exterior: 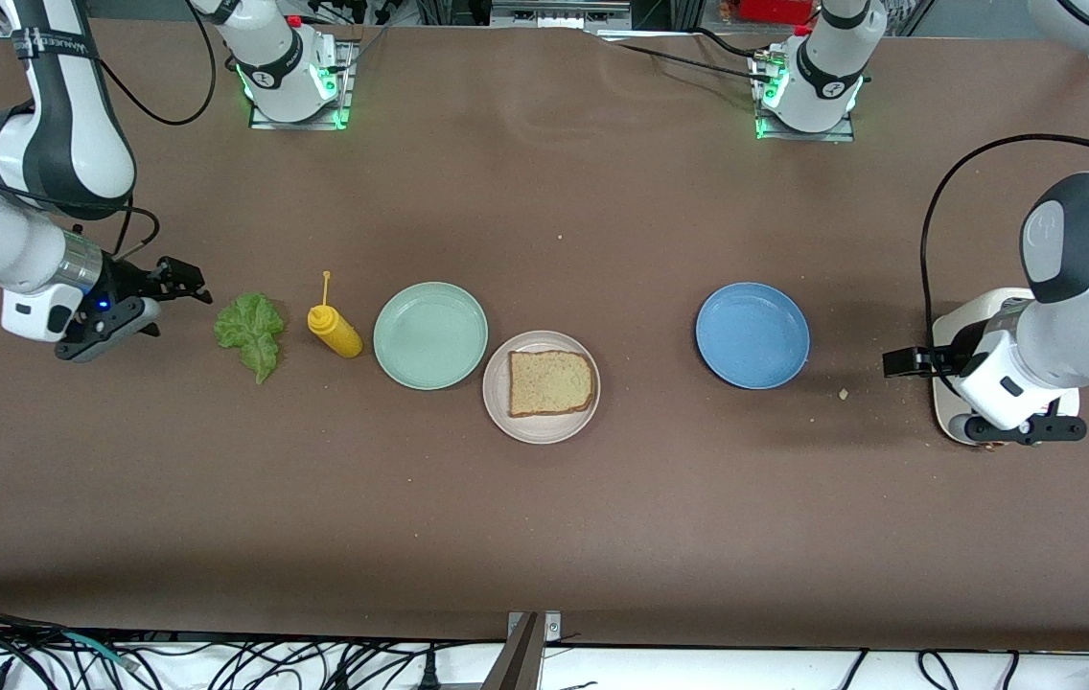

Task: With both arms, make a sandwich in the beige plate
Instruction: 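Return the left gripper to the toaster while the right gripper grasps mustard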

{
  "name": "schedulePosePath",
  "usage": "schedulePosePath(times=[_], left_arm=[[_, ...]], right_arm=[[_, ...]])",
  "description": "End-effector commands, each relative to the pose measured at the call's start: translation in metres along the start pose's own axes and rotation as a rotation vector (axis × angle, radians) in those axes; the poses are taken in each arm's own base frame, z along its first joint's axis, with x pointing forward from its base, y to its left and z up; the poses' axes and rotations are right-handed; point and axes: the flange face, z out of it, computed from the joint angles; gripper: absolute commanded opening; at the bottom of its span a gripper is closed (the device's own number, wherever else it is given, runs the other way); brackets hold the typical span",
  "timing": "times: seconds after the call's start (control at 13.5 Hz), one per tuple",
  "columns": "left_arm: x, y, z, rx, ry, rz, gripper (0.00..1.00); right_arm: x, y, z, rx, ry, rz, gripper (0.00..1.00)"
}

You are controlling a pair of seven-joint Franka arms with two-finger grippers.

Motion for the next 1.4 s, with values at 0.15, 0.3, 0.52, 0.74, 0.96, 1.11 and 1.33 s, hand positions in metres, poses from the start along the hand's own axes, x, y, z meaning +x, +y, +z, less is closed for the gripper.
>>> schedulePosePath(times=[0.15, 0.3, 0.52, 0.74, 0.96, 1.11, 1.33], left_arm=[[-0.021, -0.003, -0.032, 0.041, 0.02, 0.008, 0.99], [-0.03, -0.006, -0.047, 0.037, 0.029, 0.005, 0.99], [-0.044, -0.012, -0.072, 0.033, 0.057, -0.003, 0.99], [-0.055, -0.017, -0.088, 0.031, 0.063, -0.008, 0.99], [-0.072, -0.031, -0.112, 0.024, 0.076, 0.015, 0.99], [-0.085, -0.053, -0.131, 0.015, 0.102, 0.01, 1.0], [-0.101, -0.064, -0.154, 0.011, 0.142, 0.009, 0.99]], right_arm=[[-0.007, 0.021, 0.044, 0.147, 0.185, -0.273, 0.99], [-0.015, 0.025, 0.059, 0.179, 0.205, -0.352, 1.0], [-0.015, 0.03, 0.092, 0.221, 0.335, -0.549, 1.0], [-0.019, 0.032, 0.119, 0.256, 0.469, -0.692, 1.0], [-0.02, 0.024, 0.153, 0.33, 0.626, -0.765, 1.0], [-0.02, 0.017, 0.18, 0.411, 0.711, -0.785, 1.0], [-0.014, 0.012, 0.206, 0.464, 0.816, -0.846, 1.0]])
